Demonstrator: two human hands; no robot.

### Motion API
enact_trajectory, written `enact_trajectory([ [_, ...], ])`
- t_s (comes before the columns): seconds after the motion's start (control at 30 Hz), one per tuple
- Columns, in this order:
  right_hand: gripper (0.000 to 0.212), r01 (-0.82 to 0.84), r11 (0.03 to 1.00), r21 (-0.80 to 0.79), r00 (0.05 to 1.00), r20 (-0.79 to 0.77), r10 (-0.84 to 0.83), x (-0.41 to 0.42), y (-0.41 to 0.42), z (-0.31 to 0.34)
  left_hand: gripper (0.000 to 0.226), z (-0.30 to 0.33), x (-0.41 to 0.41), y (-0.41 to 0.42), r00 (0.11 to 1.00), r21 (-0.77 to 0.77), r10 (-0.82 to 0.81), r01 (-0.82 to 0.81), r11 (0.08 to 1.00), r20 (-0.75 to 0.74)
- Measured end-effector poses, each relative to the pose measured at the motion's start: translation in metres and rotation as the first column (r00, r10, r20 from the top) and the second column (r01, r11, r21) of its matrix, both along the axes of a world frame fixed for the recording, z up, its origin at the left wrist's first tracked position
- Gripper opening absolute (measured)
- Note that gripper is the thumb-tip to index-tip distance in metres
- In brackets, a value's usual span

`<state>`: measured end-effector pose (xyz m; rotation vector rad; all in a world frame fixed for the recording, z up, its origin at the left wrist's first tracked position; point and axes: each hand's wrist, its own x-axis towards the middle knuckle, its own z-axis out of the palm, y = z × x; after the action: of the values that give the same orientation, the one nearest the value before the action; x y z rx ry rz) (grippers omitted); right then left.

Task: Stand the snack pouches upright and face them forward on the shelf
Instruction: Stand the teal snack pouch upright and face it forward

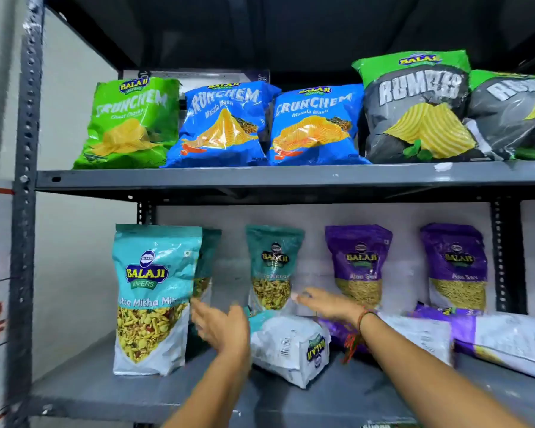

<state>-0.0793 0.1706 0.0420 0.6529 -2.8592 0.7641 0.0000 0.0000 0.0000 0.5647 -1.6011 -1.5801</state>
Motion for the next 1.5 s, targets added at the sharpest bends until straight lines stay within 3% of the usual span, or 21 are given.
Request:
enact_trajectory([
  [0.07, 0.060, -0.047, 0.996, 0.077, 0.985, 0.168, 0.034, -0.013, -0.002, -0.016, 0.077, -0.016, -0.008, 0.001, 0.993, 0.184, -0.023, 0.001, 0.983, 0.116],
  [0.13, 0.064, -0.071, 0.997, 0.026, 0.962, 0.268, 0.061, -0.026, -0.003, -0.031, 0.065, -0.037, -0.013, 0.005, 0.978, 0.339, -0.105, 0.039, 0.940, 0.181],
  [0.2, 0.062, -0.025, 0.995, -0.093, 0.946, 0.321, 0.053, -0.038, -0.004, -0.035, 0.049, -0.048, -0.020, 0.013, 0.973, 0.451, -0.189, 0.112, 0.886, 0.130],
  [0.27, 0.061, 0.023, 0.995, -0.101, 0.935, 0.354, 0.015, -0.044, -0.004, -0.032, 0.040, -0.049, -0.028, 0.019, 0.964, 0.534, -0.258, 0.184, 0.825, 0.065],
  [0.37, 0.052, 0.022, 0.993, -0.116, 0.891, 0.452, 0.033, -0.049, -0.006, -0.032, 0.039, -0.053, -0.039, 0.023, 0.942, 0.573, -0.336, 0.271, 0.774, 0.009],
  [0.53, 0.035, 0.056, 0.971, -0.233, 0.831, 0.549, 0.083, -0.041, -0.010, -0.030, 0.039, -0.045, -0.042, 0.016, 0.950, 0.615, -0.312, 0.267, 0.742, -0.036],
  [0.67, 0.051, 0.079, 0.938, -0.336, 0.868, 0.486, 0.101, -0.033, -0.009, -0.039, 0.033, -0.033, -0.039, 0.013, 0.951, 0.631, -0.280, 0.297, 0.716, -0.130],
  [0.77, 0.057, 0.082, 0.846, -0.526, 0.910, 0.386, 0.151, -0.029, -0.008, -0.044, 0.030, -0.022, -0.041, 0.007, 0.915, 0.564, -0.339, 0.401, 0.721, -0.218],
  [0.93, 0.019, -0.114, 0.583, -0.804, 0.967, 0.043, 0.249, -0.018, -0.013, -0.032, 0.029, 0.006, -0.042, 0.000, 0.800, 0.314, -0.491, 0.591, 0.743, -0.346],
  [1.03, 0.020, -0.212, 0.482, -0.850, 0.962, -0.095, 0.254, -0.014, -0.016, -0.031, 0.029, 0.019, -0.050, -0.014, 0.727, 0.091, -0.588, 0.653, 0.752, -0.356],
  [1.17, 0.035, -0.225, 0.542, -0.809, 0.974, -0.188, 0.123, -0.012, -0.019, -0.064, 0.026, 0.002, -0.063, -0.034, 0.657, -0.001, -0.699, 0.729, 0.685, -0.284],
  [1.27, 0.047, -0.166, 0.675, -0.719, 0.980, -0.198, 0.030, -0.010, -0.020, -0.091, 0.026, -0.026, -0.068, -0.049, 0.616, 0.063, -0.748, 0.781, 0.622, -0.247],
  [1.37, 0.054, -0.160, 0.780, -0.605, 0.975, -0.220, 0.030, -0.005, -0.022, -0.097, 0.023, -0.035, -0.072, -0.065, 0.611, 0.066, -0.758, 0.786, 0.614, -0.229],
  [1.5, 0.049, -0.097, 0.792, -0.603, 0.973, -0.223, -0.051, 0.005, -0.026, -0.090, 0.025, -0.034, -0.076, -0.071, 0.594, 0.086, -0.784, 0.803, 0.589, -0.181],
])
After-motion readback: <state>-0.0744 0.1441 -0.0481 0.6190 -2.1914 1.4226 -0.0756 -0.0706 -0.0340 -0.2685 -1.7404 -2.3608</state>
